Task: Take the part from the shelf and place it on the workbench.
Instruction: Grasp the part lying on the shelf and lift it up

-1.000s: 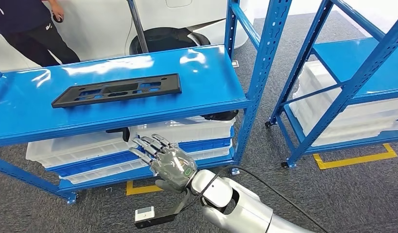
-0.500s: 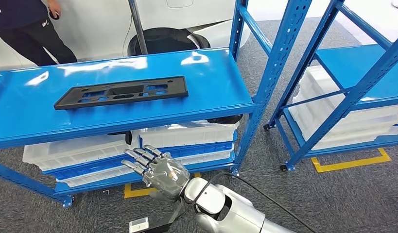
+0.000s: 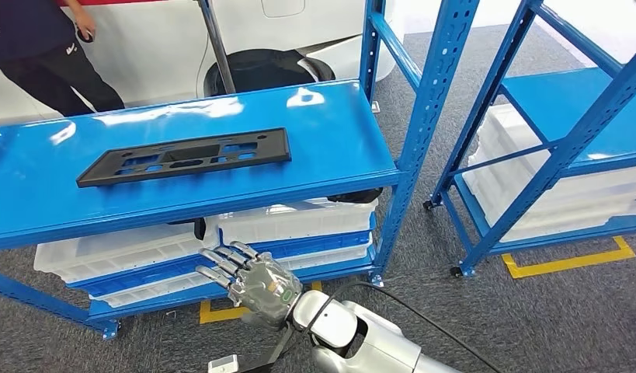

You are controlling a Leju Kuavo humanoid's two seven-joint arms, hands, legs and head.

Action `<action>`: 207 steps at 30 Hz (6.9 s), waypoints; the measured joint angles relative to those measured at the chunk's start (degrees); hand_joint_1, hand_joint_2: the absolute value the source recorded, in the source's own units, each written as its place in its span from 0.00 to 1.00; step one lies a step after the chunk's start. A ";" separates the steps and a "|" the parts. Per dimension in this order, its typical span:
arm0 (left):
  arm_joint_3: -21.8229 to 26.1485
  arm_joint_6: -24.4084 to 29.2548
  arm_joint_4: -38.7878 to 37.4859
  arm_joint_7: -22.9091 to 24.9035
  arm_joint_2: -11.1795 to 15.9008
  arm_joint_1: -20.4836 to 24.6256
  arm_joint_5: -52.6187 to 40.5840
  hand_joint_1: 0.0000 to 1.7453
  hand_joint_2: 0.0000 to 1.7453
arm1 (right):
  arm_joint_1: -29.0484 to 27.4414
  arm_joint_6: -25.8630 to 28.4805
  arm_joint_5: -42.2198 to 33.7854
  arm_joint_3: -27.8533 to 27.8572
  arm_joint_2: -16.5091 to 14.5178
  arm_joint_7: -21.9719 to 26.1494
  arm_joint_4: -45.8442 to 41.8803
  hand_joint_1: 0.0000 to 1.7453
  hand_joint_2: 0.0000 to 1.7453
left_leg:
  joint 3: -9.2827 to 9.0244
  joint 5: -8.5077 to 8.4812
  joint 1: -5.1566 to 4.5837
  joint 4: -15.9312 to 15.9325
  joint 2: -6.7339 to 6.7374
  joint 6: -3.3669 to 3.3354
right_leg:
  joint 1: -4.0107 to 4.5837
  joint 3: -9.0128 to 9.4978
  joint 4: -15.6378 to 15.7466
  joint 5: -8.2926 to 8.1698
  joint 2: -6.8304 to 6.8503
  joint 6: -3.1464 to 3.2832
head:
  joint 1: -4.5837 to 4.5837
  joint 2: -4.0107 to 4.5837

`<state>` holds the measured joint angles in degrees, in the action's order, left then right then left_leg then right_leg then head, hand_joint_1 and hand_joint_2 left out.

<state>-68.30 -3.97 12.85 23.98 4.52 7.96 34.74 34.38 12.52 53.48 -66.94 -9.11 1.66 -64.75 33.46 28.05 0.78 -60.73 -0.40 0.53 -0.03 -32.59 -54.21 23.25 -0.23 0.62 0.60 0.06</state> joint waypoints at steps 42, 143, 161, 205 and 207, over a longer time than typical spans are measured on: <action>-1.06 -0.62 -0.11 0.11 0.35 -0.02 0.93 0.00 0.00 | -0.48 0.91 -0.31 -0.94 -1.91 0.68 5.34 0.00 1.00 | -1.57 -5.58 0.08 7.17 0.03 -0.82 | 0.51 2.07 0.16 1.99 -0.18 -1.20 | 0.12 0.01; -3.85 -1.02 -0.15 -0.32 2.16 0.25 4.09 0.00 0.00 | 8.68 -21.46 -14.62 -1.60 4.56 -9.29 -8.64 0.00 1.00 | -2.94 -4.47 0.46 7.22 -0.15 -2.42 | -0.11 -6.50 -13.54 5.05 -0.18 -2.39 | 0.46 0.01; -3.91 -1.11 -0.15 0.20 2.97 0.37 4.15 0.00 0.00 | 8.34 -16.65 -21.12 0.25 6.07 -6.57 -12.59 0.00 1.00 | -0.17 -5.19 0.75 4.65 0.13 0.52 | 0.11 1.75 0.23 1.58 -0.36 -0.84 | 0.26 0.01; -4.78 0.87 -0.15 -1.03 3.10 0.62 3.84 0.00 0.00 | 5.61 -13.88 -22.10 3.86 8.89 -5.73 -18.11 0.00 1.00 | -1.48 -5.49 -0.37 7.28 0.00 -1.60 | 0.57 2.06 1.02 1.46 -0.19 -0.70 | 0.49 0.01; -4.80 0.72 -0.15 -0.93 3.10 0.61 3.88 0.00 0.00 | 5.56 -14.25 -22.46 3.86 9.48 -6.23 -18.11 0.00 1.00 | -1.50 -5.50 -0.42 7.28 0.00 -1.63 | 0.46 2.06 1.04 1.45 -0.18 -0.96 | 0.48 0.01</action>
<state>-73.10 -3.25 12.70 23.05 7.63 8.57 38.62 39.94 -1.73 31.02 -63.07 0.37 -4.58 -82.86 31.96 22.56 0.37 -53.45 -0.39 -1.10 0.44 -30.53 -53.17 24.70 -0.41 -0.34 1.08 0.07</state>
